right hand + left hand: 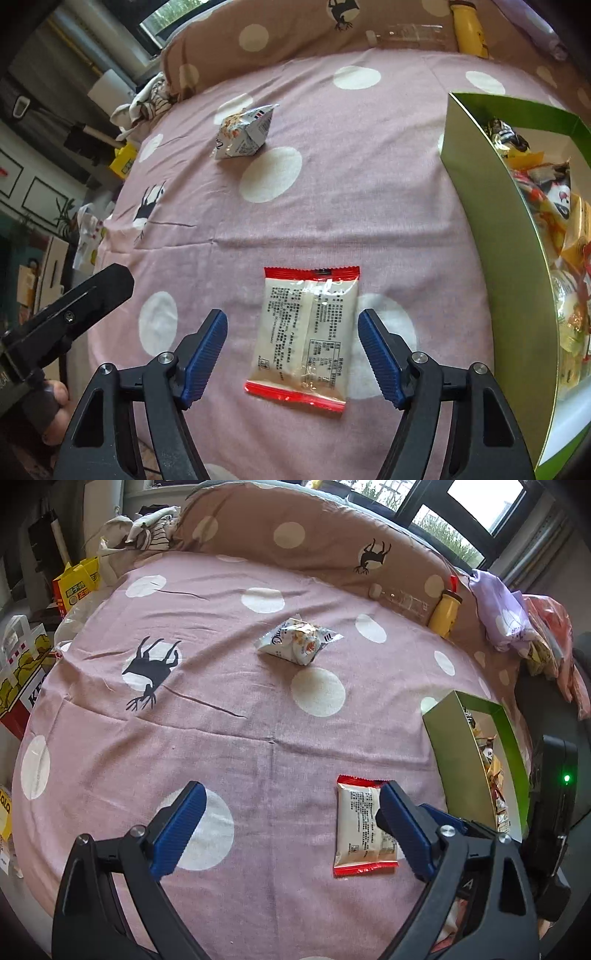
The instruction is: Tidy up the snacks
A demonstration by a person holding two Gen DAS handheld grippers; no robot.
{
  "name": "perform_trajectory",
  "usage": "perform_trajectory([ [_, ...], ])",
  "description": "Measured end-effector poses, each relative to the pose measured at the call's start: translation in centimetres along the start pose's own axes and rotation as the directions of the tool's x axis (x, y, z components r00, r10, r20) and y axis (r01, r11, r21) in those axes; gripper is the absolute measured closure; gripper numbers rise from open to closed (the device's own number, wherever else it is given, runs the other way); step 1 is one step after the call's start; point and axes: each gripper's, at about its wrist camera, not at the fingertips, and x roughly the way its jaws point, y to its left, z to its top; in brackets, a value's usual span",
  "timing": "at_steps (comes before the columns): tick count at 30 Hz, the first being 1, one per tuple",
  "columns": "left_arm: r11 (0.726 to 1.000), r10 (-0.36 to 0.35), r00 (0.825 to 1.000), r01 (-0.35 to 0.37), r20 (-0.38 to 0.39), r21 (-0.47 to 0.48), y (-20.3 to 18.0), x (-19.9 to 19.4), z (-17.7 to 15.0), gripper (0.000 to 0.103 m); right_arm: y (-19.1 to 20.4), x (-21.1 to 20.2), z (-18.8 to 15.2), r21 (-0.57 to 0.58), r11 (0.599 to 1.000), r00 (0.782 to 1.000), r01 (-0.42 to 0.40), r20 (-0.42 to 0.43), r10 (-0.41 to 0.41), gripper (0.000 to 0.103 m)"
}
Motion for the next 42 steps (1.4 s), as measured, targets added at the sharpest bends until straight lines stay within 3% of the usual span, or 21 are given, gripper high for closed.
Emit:
perform_trajectory([
  [8, 0.995, -0.061, 0.992, 0.069, -0.107, 0.073, -2.5, 2.5, -1.3, 0.019, -3.8, -3.0, 0.2, 0.165, 0.974, 0.984, -0.153, 0.121, 0.134, 0.029],
  [14, 0.988, -0.082, 0.976, 0.107, -0.204, 0.112, -4.6, 5.2, -2.6, 0.032, -4.3, -1.0, 0.4, 0.210, 0.948, 0.971, -0.238, 0.073, 0.227, 0.029],
  [20, 0.988, -0.076, 0.956, 0.111, -0.282, 0.111, -5.6, 8.1, -3.3, 0.049, -4.2, 1.8, 0.3, 0.233, 0.944, 0.971, -0.233, -0.003, 0.240, 0.033],
  [29, 0.985, -0.067, 0.976, 0.098, -0.205, 0.143, -7.0, 7.0, -3.2, 0.052, -4.0, 1.6, 0.0, 0.229, 0.951, 0.977, -0.208, 0.007, 0.212, 0.043],
  [36, 0.967, -0.105, 0.993, 0.114, -0.050, 0.228, -10.1, 2.5, -2.9, 0.052, -3.0, -4.6, -0.2, 0.128, 0.972, 0.969, -0.195, 0.180, 0.171, 0.043],
  [42, 0.930, -0.191, 0.979, 0.158, 0.068, 0.332, -14.7, -0.7, -2.9, 0.053, -4.7, -9.9, -0.7, 0.122, 0.976, 0.935, -0.180, 0.329, 0.131, 0.043],
])
